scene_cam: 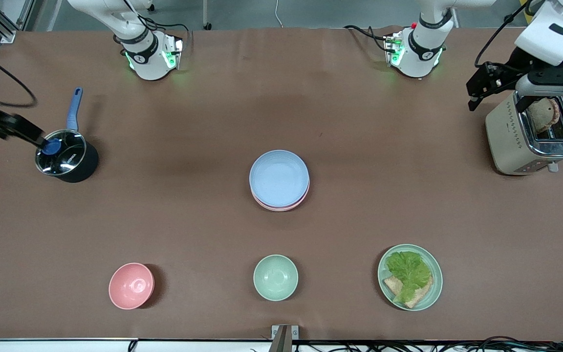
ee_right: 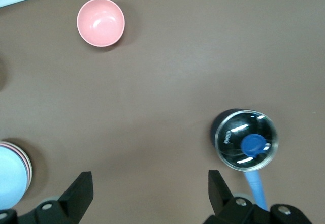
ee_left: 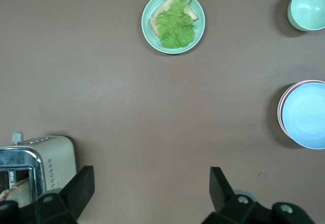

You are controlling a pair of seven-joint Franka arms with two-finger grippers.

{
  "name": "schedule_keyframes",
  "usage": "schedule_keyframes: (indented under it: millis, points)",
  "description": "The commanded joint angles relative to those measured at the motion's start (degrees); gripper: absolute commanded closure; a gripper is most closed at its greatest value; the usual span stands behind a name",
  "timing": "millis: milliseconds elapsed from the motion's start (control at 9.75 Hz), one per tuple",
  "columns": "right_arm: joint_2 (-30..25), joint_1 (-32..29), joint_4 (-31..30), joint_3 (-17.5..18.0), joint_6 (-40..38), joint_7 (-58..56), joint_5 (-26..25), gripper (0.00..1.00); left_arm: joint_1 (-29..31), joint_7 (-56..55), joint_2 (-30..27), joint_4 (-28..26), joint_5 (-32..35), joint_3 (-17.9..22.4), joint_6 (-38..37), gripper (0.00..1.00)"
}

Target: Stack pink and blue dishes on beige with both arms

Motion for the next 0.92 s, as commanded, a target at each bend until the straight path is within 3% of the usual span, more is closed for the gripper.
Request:
schedule_keyframes:
  millis: [0,308,821]
  points:
    - [1.08,-0.12,3.14,-0.63,-1.96,-10.94,-1.66,0.0,1.95,1.57,6.45,8.78,-0.75,-0.65,-6.41,0.0]
    - [2.22,-0.4,5.78,-0.37,-2.65,-4.17,-0.79,0.0,2.73,2.18,8.14,10.67,-0.74,-0.65,-6.61,0.0]
    - [2.31,-2.59,5.43,-0.28,-2.74,-6.26,1.32,0.0,2.82,2.54,8.23,10.15,-0.83,-0.47,-6.52,0.0]
